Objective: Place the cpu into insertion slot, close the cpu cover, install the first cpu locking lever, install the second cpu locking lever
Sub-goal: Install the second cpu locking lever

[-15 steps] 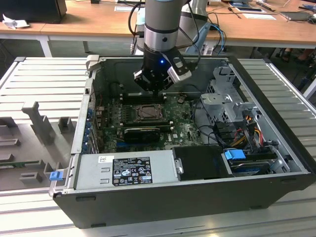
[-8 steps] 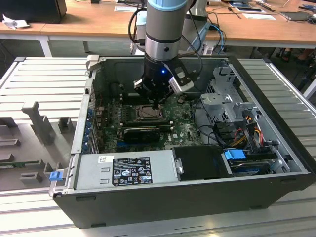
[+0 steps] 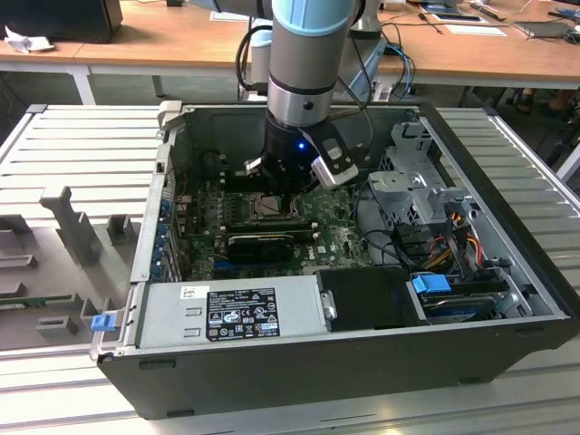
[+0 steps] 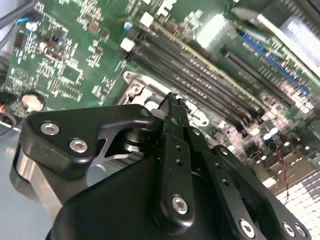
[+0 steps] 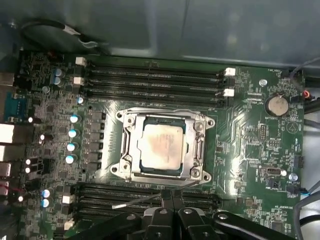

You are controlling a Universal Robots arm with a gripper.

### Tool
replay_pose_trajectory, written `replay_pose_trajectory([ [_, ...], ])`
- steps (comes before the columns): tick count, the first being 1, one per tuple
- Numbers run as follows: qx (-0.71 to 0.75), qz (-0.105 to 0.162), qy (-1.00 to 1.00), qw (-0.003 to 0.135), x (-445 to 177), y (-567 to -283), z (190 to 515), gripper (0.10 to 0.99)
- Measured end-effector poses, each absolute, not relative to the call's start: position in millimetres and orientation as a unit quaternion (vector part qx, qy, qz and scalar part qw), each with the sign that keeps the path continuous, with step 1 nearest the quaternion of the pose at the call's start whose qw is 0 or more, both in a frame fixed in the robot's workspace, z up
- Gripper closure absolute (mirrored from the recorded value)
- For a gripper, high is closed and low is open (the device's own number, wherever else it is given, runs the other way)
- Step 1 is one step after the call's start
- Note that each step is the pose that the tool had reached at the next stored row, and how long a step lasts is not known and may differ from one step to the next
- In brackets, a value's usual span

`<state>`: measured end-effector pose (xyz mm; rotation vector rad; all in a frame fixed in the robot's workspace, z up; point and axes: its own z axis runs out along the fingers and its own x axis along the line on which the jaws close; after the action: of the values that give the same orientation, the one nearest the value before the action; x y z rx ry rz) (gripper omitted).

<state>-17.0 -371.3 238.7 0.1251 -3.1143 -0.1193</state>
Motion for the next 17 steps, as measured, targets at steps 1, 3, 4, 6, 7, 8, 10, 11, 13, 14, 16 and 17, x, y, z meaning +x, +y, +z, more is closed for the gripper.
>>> replay_pose_trajectory([
  [1,0.04,-0.043,-0.998,0.011,-17.0,-372.2,238.1,0.98],
  [3,0.04,-0.051,-0.998,0.011,-17.0,-375.6,236.7,0.98],
  [4,0.04,-0.052,-0.998,0.011,-17.4,-377.7,236.5,0.98],
  [6,0.04,-0.052,-0.998,0.011,-21.0,-378.2,236.3,0.98],
  [7,0.041,-0.052,-0.998,0.011,-23.7,-378.3,236.3,0.98],
  [8,0.041,-0.052,-0.998,0.011,-26.3,-378.4,236.3,0.98],
  [10,0.041,-0.052,-0.998,0.011,-31.6,-378.5,236.2,0.98],
  [11,0.041,-0.052,-0.998,0.011,-35.0,-378.6,236.1,0.98],
  [13,0.042,-0.052,-0.998,0.011,-43.7,-378.7,235.3,0.98],
  [14,0.043,-0.052,-0.998,0.011,-45.5,-378.8,235.1,0.98],
  [16,0.043,-0.052,-0.998,0.011,-49.3,-378.8,234.3,0.98],
  [17,0.044,-0.052,-0.998,0.011,-50.6,-378.8,232.9,0.98],
])
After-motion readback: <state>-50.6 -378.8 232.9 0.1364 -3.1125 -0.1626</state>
